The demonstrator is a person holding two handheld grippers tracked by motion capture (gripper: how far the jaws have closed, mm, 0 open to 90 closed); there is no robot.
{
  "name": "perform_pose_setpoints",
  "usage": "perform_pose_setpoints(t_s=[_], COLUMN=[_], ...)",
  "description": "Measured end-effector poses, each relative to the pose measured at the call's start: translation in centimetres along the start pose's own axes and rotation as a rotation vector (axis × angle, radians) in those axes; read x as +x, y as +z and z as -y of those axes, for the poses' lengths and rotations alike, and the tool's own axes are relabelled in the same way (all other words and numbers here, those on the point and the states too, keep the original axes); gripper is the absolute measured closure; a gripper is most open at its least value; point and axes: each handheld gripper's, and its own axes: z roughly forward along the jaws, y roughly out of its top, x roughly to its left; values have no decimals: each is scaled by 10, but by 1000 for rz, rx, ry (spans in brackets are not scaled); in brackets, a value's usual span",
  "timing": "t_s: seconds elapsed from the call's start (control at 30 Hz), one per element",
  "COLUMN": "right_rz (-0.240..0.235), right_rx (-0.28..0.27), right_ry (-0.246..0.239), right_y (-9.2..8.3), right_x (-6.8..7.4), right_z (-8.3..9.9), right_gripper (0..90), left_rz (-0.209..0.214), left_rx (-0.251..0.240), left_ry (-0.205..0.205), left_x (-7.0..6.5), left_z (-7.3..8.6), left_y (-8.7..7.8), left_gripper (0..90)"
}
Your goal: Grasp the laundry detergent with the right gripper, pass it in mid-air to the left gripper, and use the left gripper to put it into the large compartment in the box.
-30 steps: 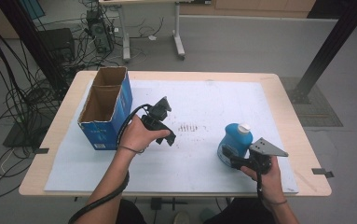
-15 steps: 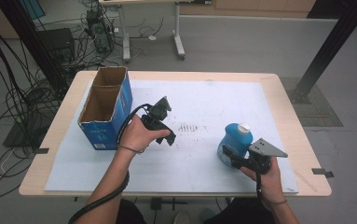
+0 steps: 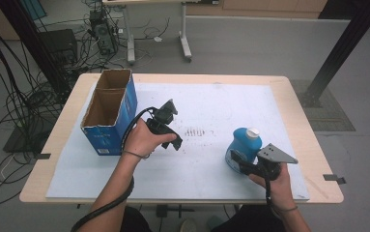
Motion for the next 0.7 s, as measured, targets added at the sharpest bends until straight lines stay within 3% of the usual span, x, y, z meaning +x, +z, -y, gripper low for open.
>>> perform_pose_setpoints(t_s=[0.7], right_rz=[-4], right_rx=[13], right_ry=[6], right_y=[0], right_x=[-1], right_z=[-1], right_gripper=[420], left_rz=[-7], left_rx=[-2], left_ry=[-3], left_x=[2], left_z=[0], left_y=[-1], left_gripper=[135])
